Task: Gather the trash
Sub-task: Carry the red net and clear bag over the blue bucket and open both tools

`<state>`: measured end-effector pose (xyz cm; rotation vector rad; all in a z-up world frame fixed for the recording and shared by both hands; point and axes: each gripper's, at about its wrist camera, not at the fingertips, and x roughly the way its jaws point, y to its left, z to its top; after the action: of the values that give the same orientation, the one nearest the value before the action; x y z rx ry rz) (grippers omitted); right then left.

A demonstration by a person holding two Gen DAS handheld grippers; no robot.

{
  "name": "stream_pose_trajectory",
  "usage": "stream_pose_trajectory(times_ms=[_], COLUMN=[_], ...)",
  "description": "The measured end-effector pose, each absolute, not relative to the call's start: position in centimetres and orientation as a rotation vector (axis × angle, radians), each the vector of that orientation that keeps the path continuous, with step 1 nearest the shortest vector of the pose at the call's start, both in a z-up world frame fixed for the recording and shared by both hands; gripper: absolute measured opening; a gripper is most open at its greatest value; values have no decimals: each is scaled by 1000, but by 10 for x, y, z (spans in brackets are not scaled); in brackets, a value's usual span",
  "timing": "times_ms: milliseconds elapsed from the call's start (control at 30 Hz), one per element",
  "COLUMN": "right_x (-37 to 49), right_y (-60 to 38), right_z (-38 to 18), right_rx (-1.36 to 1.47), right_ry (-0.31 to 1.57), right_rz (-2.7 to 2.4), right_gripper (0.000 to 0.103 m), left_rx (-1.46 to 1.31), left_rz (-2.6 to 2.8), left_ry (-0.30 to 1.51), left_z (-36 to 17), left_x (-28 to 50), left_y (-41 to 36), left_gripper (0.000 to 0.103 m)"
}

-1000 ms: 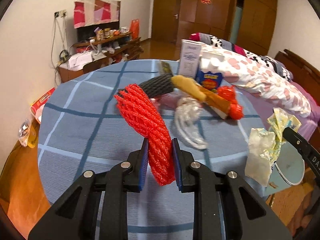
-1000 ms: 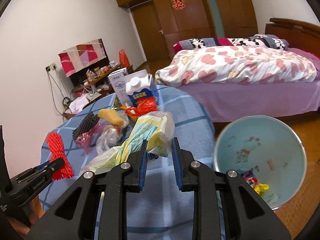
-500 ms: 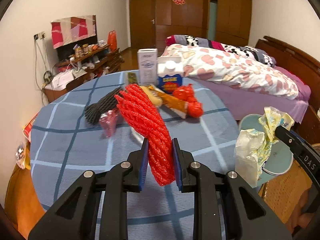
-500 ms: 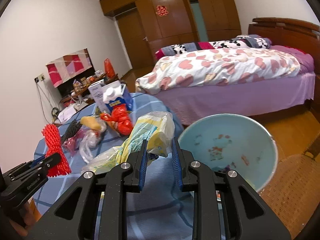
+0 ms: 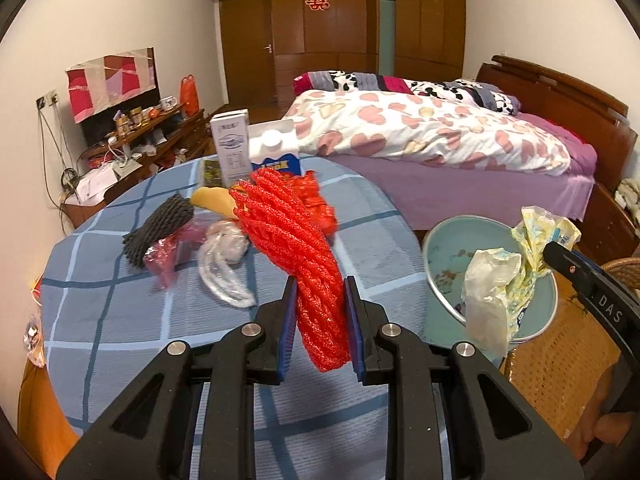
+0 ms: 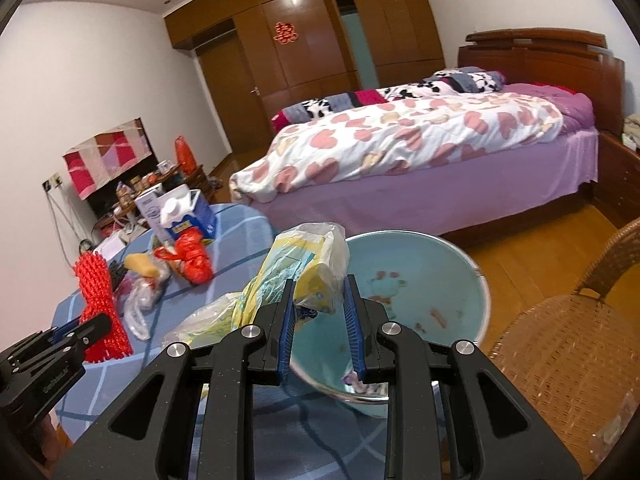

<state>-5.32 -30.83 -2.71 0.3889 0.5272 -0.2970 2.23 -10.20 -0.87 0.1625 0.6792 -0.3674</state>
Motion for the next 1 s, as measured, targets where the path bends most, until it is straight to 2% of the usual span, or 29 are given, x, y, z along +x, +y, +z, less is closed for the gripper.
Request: stream_pose_trajectory(times_ms=[500,1000], right_x=[-60,-59], right_y=[-351,-385], right_z=[-35,-55], right_rx=[422,393], right_ry=[520,566], right_rz=[-423,-565], right_gripper=[24,24], left_rx=[212,265], left_rz=[-462,-593], left_ry=[661,717], left_z=[-4,-23], left_x=[18,20], left_y=[-150,-220], left_gripper=[23,23])
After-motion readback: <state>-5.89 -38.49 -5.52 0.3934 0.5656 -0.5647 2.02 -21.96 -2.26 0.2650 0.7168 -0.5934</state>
